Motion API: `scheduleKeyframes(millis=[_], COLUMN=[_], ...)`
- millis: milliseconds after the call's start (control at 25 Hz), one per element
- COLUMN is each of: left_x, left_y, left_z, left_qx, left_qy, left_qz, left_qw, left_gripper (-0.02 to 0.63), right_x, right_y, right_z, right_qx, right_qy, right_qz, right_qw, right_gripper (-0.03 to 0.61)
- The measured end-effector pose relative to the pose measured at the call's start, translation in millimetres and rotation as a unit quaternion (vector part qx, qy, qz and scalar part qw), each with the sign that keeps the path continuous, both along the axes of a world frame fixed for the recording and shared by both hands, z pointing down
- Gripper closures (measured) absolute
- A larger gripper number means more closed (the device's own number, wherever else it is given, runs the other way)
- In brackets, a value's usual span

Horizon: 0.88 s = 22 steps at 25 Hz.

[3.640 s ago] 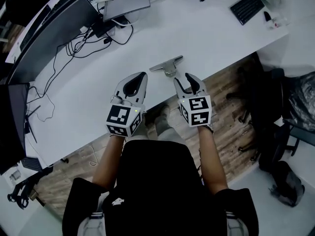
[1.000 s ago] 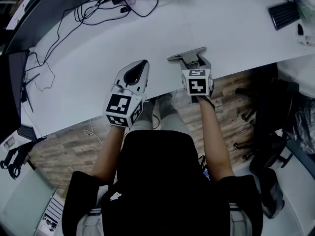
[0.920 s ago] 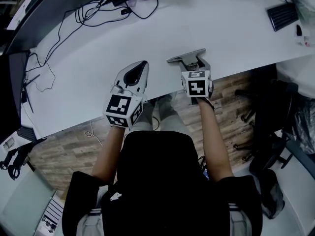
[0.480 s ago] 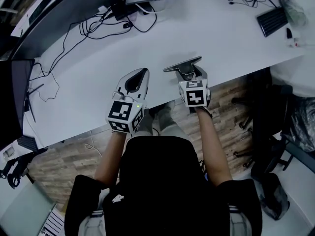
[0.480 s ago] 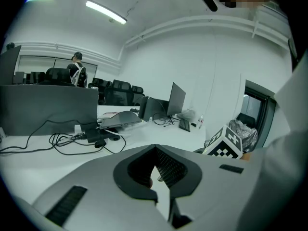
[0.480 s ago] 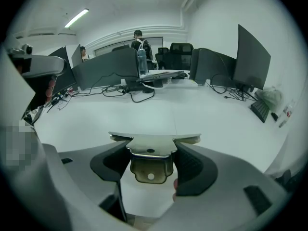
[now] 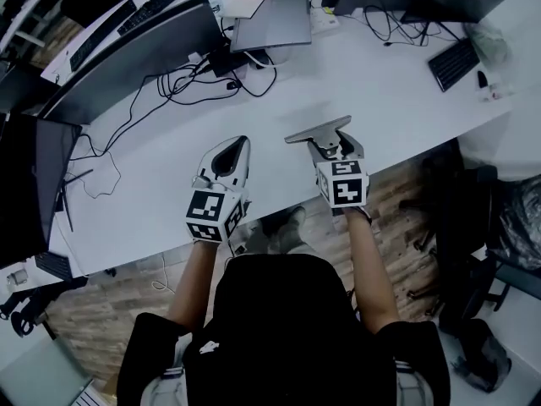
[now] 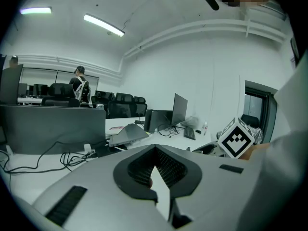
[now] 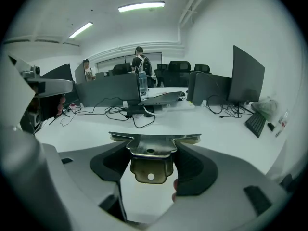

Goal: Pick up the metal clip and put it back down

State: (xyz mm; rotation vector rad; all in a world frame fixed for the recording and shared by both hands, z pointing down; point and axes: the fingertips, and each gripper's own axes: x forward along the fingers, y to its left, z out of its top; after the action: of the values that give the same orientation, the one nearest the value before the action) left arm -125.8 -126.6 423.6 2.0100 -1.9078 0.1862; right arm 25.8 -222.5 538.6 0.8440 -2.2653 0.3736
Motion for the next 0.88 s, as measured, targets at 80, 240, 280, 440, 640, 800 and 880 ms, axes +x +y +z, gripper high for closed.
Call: scheduleKeyframes(millis=[80,240,280,440,640,800,880], left_x=[-6,-14,-16,-21,-22,-29,-30], left_y=[-1,-1,0,1,5,9,12], left_z=[-12,-33,-38,-58,-83,-101,-110], left_qx=[0.012,0.032,0.037,0.057,0.079,0.099,0.109], left_qy=[-0.003,-0.011,-0.013,-0.017,-0.032,-0.028,-0.03], left_qz=[-0.004,-0.005,-0.006,-0.009,-0.006,-0.021,-0.024], left_qw=[0.9999,0.9994,0.9992,0.9982,0.9963,0.9944,0.9933], left_gripper=[0.604,0.604,0.604,0.604,0.604,0.604,0.604], right_x=[-3,-10,-12,-15,-18,-21,-23], right_y=[-3,-3,-2,-1,2,7,10], right_z=[-17,-50,-58,-86,-121,-144,-154], right_qx=[0.009,0.03,0.036,0.057,0.084,0.103,0.112], right_qy=[-0.012,-0.032,-0.036,-0.051,-0.069,-0.084,-0.09], right_qz=[0.004,0.006,0.005,0.005,0.006,0.003,0.002], right_qw=[1.0,0.999,0.999,0.997,0.994,0.991,0.99], right_gripper=[0.276,0.276,0.276,0.276,0.276,0.276,0.276])
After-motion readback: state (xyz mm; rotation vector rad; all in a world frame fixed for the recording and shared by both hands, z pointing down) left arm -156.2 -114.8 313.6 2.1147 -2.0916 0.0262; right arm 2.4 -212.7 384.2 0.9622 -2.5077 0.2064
